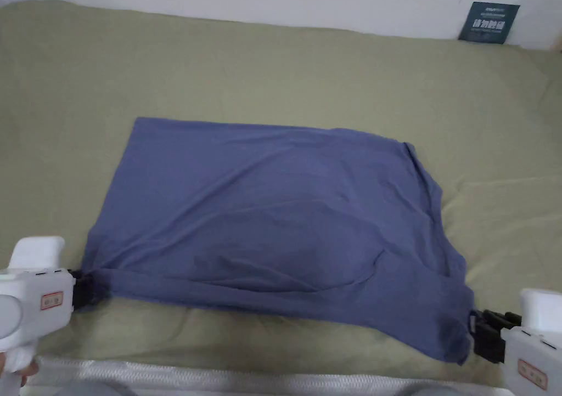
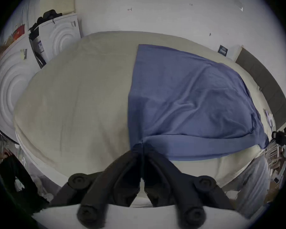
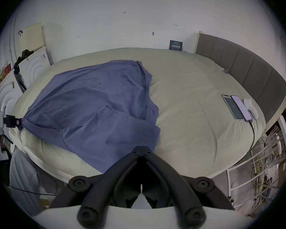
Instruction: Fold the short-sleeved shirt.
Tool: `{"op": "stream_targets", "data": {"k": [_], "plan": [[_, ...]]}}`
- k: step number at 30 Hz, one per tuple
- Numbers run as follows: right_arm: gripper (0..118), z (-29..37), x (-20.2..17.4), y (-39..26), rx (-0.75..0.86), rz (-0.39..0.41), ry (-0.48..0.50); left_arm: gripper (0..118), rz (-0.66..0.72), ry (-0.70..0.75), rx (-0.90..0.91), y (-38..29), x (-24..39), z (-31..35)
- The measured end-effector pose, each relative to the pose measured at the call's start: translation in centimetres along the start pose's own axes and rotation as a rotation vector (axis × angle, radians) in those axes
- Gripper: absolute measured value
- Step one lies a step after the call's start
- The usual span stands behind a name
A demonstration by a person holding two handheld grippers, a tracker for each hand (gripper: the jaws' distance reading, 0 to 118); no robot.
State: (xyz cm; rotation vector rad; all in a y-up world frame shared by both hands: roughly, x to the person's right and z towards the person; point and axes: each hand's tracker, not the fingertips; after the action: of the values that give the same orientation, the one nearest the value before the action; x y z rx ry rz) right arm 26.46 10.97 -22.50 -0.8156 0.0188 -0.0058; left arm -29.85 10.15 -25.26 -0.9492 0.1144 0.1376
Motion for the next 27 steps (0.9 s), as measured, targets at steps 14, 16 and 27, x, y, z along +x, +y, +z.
{"op": "stream_targets", "data": {"k": [14,16,27], "plan": [[2,-1.1,-0.4,2.0,-0.051,0.055,0.044,2,-0.002,-0.022,0.019,2.1,-1.4,1.1],[2,-1.2,-0.5,4.9,-0.028,0.054,0.042,2,-0.005,-0.03,0.039,3.7,-1.5,1.5],[2,-9.4,-1.9,17.5,0.018,0.058,0.004,2,0.006,-0.071,0.067,15.8,-0.8,-2.9]]}}
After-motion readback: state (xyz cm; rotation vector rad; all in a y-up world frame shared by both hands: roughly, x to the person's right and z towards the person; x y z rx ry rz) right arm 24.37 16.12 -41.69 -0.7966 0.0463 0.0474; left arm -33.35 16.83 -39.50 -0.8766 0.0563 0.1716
